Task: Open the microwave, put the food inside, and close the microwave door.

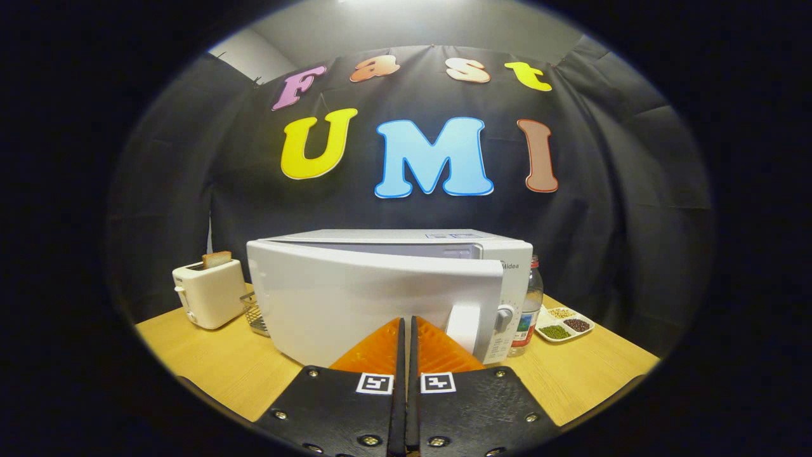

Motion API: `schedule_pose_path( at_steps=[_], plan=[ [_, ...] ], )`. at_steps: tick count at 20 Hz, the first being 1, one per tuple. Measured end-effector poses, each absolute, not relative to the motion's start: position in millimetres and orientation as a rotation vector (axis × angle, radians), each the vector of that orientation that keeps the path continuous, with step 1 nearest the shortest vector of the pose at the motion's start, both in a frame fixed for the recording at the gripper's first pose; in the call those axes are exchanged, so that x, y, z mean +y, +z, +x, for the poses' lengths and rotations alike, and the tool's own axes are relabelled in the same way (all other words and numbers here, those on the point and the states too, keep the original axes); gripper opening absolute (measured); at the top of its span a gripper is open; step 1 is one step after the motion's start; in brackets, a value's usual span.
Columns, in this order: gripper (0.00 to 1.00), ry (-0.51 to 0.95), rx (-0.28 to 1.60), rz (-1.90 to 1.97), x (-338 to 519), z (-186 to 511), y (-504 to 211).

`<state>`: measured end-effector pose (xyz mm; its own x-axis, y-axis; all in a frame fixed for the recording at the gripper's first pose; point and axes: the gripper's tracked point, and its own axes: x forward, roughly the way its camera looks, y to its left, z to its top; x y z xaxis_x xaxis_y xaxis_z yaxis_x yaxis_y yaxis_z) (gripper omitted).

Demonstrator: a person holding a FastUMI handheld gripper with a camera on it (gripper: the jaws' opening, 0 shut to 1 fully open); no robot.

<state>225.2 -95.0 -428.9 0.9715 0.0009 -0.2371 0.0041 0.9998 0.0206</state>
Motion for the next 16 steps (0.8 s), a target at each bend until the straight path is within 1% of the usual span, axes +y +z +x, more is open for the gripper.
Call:
schedule_pose_path(
  at_steps=[7,11,12,13,16],
  plan=[
    [0.02,-0.054,0.277,0.03,-117.5,296.3,-452.3],
    [0.02,-0.086,0.246,-0.022,-118.0,305.0,-449.9],
    [0.02,-0.093,0.302,0.003,-120.8,307.4,-457.0],
    [0.02,-0.116,0.268,0.046,-120.4,306.8,-449.2],
    [0.02,-0.116,0.284,0.009,-117.3,306.7,-453.3]
  ],
)
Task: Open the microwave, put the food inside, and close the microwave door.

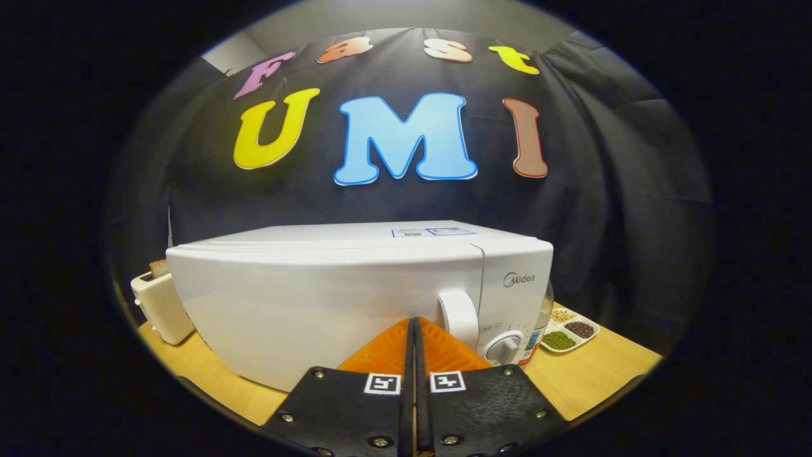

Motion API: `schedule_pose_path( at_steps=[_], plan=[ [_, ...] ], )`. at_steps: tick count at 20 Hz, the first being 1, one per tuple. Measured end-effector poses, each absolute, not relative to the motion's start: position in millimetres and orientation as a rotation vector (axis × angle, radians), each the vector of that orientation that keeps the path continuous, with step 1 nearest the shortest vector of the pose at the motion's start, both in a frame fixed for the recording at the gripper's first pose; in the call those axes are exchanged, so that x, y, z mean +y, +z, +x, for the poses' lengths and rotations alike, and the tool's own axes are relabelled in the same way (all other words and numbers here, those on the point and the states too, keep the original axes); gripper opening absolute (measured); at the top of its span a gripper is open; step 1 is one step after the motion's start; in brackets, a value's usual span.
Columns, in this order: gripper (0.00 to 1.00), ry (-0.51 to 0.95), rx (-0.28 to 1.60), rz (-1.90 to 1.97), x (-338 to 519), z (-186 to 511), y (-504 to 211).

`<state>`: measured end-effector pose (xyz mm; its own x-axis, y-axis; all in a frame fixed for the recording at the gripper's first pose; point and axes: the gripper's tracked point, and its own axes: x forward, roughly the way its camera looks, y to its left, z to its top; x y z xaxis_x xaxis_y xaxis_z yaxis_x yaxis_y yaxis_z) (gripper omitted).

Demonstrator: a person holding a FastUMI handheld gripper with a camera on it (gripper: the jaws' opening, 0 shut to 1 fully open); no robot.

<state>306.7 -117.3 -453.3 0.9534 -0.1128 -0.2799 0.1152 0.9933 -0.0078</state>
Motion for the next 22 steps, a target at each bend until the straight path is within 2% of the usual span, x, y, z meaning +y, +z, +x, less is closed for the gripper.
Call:
schedule_pose_path(
  at_steps=[4,14,22],
  plan=[
    [0.03,-0.064,0.344,0.074,-100.5,281.9,-443.7],
    [0.03,0.058,0.214,0.091,-39.6,148.2,-287.5],
    [0.03,0.187,0.137,0.079,19.5,95.3,-180.9]
  ],
)
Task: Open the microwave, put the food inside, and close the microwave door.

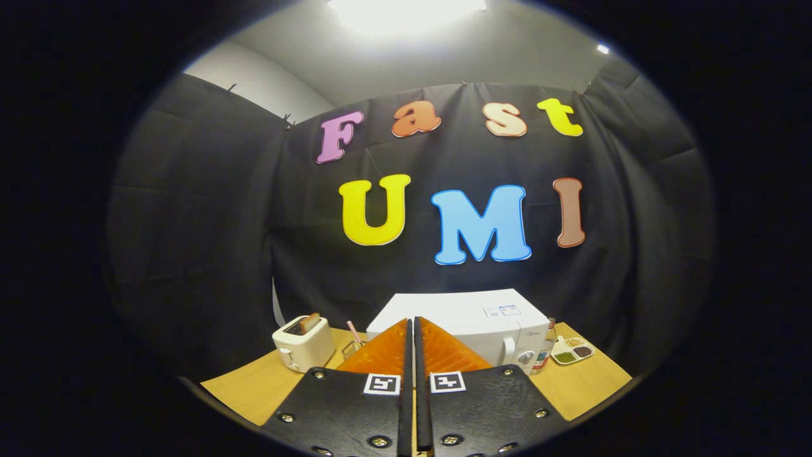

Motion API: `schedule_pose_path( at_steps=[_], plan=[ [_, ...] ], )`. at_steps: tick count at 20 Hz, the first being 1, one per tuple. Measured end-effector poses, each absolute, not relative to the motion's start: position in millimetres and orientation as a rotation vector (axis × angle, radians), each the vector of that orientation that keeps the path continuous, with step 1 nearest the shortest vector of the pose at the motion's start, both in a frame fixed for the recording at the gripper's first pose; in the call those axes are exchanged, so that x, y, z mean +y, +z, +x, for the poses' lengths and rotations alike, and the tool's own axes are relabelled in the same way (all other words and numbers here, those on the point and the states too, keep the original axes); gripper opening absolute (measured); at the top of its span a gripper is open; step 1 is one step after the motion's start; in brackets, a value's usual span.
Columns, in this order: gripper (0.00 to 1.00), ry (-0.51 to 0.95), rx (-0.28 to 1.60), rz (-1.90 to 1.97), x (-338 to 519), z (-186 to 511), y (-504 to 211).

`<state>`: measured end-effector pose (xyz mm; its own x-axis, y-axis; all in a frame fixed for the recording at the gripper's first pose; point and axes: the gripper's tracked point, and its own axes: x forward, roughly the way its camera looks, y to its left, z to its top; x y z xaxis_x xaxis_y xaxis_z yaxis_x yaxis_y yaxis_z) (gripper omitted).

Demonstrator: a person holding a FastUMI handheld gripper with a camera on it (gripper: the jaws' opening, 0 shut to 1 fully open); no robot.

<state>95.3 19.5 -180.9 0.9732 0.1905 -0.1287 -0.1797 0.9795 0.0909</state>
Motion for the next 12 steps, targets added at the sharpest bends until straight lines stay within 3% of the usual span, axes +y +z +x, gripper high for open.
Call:
schedule_pose_path(
  at_steps=[7,12],
  plan=[
    [0.03,0.218,0.074,0.046,37.9,78.5,-103.1],
    [0.03,0.217,0.113,0.084,35.2,88.4,-96.0]
  ],
)
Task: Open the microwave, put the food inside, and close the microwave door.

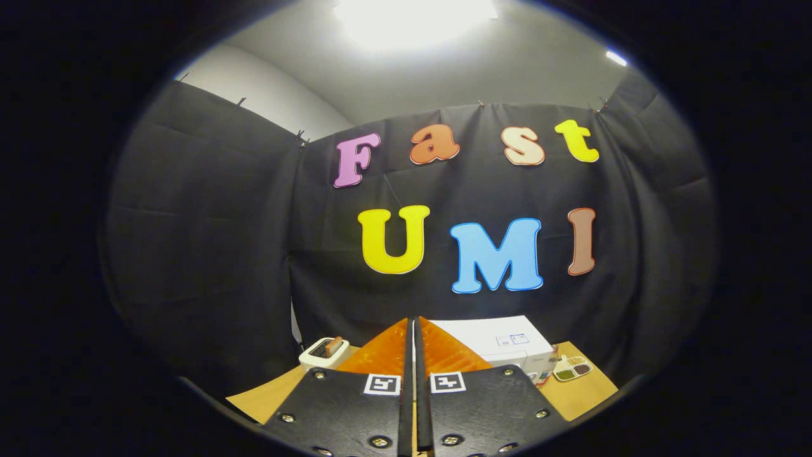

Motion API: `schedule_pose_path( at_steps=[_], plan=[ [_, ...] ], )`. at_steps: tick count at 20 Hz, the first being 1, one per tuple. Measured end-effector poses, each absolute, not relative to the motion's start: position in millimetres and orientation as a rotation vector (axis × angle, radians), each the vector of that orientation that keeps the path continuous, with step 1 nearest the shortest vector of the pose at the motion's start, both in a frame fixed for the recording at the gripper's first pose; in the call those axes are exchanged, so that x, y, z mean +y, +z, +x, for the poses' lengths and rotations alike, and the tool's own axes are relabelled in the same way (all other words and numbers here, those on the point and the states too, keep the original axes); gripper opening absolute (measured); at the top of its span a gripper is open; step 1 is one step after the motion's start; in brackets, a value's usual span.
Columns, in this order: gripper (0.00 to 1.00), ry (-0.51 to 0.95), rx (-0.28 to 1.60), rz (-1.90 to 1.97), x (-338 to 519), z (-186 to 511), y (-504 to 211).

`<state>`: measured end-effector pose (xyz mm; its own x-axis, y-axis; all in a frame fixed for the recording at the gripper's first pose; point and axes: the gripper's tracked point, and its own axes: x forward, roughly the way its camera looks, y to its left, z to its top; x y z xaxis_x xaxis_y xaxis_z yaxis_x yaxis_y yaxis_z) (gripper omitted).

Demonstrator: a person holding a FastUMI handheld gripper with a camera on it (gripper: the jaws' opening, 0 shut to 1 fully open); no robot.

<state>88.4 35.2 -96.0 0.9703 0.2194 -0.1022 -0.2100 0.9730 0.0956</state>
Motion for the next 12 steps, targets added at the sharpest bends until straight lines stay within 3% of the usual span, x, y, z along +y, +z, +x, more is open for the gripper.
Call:
schedule_pose_path(
  at_steps=[5,6,9,12],
  plan=[
    [0.03,0.164,0.075,0.084,23.3,84.6,-76.4],
    [0.11,0.165,0.059,0.083,25.7,82.6,-70.5],
    [0.93,0.136,0.026,0.014,22.8,77.4,-64.3],
    [0.96,0.101,0.033,-0.029,21.0,75.0,-67.0]
  ],
)
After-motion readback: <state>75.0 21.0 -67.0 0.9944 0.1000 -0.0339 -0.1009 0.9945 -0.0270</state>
